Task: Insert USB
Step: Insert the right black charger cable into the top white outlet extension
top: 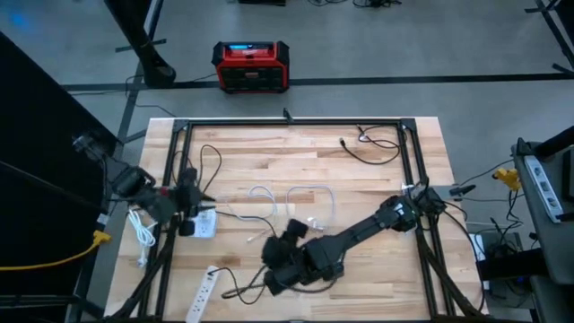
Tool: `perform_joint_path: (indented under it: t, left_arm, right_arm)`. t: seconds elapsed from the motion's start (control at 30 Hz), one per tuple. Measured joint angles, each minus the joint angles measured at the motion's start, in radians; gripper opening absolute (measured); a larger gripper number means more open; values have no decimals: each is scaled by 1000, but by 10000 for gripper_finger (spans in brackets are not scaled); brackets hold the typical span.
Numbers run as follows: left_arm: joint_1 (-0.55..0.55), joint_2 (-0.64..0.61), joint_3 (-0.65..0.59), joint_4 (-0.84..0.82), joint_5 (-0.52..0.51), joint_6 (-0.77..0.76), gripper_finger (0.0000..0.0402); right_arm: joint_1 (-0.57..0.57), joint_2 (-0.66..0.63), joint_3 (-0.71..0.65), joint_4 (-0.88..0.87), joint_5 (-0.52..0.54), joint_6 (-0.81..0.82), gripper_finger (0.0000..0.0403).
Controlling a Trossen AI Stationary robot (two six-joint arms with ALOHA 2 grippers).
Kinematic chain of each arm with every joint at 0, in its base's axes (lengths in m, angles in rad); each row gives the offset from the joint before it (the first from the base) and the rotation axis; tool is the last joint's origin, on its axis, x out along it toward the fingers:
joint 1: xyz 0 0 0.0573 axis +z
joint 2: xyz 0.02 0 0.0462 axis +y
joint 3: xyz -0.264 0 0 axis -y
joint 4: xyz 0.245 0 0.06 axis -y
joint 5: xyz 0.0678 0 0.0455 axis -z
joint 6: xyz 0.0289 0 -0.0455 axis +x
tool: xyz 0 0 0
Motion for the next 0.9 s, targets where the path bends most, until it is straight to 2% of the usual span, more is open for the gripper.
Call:
perform_joint_path:
  t: [0.13,0.27,0.37,0.43,0.5,0.6,0.8,0.9]
  left_arm:
    - [189,57,51,-63,101,44,68]
    - [370,157,109,-128,156,126,68]
    - [482,252,163,-199,232,200,68]
    - [540,320,200,-270,294,236,68]
    - [583,383,232,-354,349,265,68]
    - [632,465,265,-468,373,295,69]
    - [697,528,279,-514,373,302,74]
    - [710,530,295,-513,373,282,81]
  right_arm:
    - [64,14,-7,-71,62,132,167]
    - [130,13,-8,-88,219,189,152]
    - [172,12,-8,-99,333,209,141]
    - [192,12,-8,-127,372,249,133]
    - [207,14,-8,-159,390,299,125]
    - [226,29,-13,-222,394,365,114]
    - [272,43,-55,-383,422,539,97]
    - [293,23,-88,-381,499,456,93]
